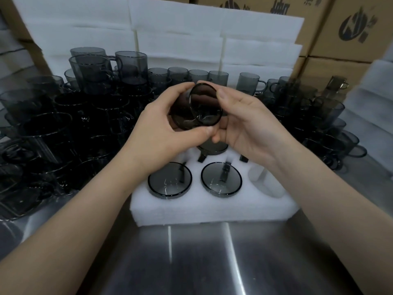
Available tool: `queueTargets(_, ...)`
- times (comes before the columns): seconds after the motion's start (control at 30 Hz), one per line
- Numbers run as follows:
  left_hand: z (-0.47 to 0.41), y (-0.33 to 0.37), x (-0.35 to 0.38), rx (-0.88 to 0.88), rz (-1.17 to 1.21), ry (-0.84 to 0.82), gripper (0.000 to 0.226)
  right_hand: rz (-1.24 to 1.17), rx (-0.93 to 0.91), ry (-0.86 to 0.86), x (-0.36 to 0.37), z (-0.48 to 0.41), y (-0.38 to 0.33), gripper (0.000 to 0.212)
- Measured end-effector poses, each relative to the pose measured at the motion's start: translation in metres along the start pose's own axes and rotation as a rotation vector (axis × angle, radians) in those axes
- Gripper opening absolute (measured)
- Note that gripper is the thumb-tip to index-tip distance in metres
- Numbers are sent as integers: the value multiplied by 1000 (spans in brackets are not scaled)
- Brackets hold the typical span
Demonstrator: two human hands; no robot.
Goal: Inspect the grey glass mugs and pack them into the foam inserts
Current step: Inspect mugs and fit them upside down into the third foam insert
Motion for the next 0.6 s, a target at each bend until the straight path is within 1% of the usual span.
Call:
queueTargets(0.1, 0, 0, -2, -30, 76, 8, 60, -54, 27, -154, 3, 2, 0, 43)
queueTargets(0.17, 0, -2, -2, -53, 99, -6, 57, -56, 20, -193, 3, 3, -1, 47)
queueTargets(0.2, 0, -4, -2, -67, 101, -11, 60, -42, 6, -189, 3, 3, -1, 48)
queueTargets(0.33, -1, -11, -2, -112, 69, -32, 94, 125, -113, -89, 0, 0, -2, 47)
queueTargets(0.37, -1, -12, -2, -118, 56, -30, 100, 180, -150, -63, -1, 0, -4, 46)
queueTargets(0.47, 1, -11, -1, -113, 1, -24, 108, 354, -254, 11, 1, 1, -7, 48)
queueTargets(0.53, 3, -9, 1, -90, -50, -28, 108, 453, -310, 75, 2, 3, -8, 50)
queueTargets(0.6, 3, -8, 2, -78, -80, -33, 105, 519, -367, 137, 3, 4, -8, 46)
Point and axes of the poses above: each hand's wrist, its own z-axis away from the middle knuckle, its own x-axis out of the palm, y = z × x, the point moved 5 cm from there along -z, towards the middle knuckle, and after that the axes turned 13 degrees about y, right-handed, at the moved point
